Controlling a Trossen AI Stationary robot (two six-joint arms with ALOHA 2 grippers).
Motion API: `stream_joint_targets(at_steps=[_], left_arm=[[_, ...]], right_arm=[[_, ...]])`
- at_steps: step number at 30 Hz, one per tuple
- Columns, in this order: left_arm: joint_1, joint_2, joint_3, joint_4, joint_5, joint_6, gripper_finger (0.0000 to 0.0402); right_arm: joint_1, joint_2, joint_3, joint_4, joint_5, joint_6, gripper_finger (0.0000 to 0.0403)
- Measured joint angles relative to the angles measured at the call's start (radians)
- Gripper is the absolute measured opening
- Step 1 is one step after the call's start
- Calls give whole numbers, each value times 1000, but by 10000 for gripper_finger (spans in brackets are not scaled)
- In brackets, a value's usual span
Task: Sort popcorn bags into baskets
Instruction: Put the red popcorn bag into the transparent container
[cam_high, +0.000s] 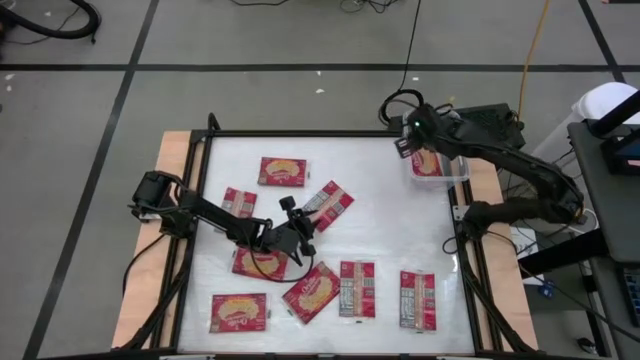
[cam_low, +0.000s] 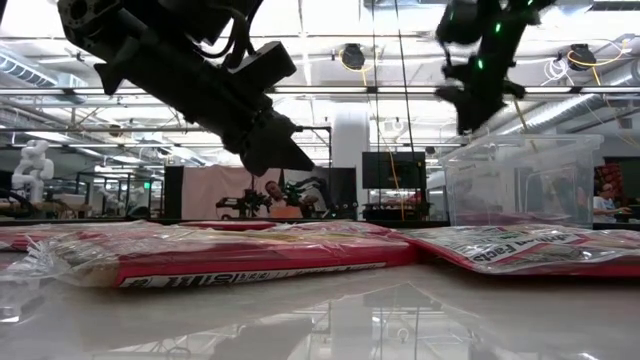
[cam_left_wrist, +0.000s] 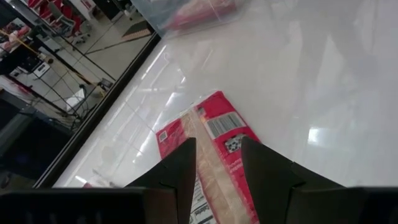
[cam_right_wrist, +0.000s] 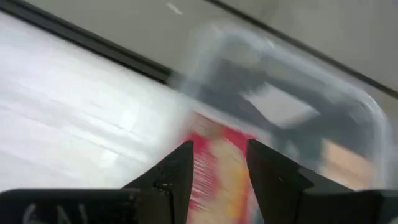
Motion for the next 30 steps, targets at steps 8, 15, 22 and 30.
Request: stream_joint_targets(at_steps=[8,15,22,30], left_arm=[[43,0,0,-33,51,-24,131],[54,-22,0,-189,179,-173,136],[11,-57,2,-292,325,-149,190],[-3,-43,-1,-242,364,39,244]], right_arm=[[267,-123,-165,388,-140,-63,141],[585,-110,-395,724,-141,-201,141],[822,-25,-498,894,-62,-177,141],[976,97,-513,1089,53,-143,141]])
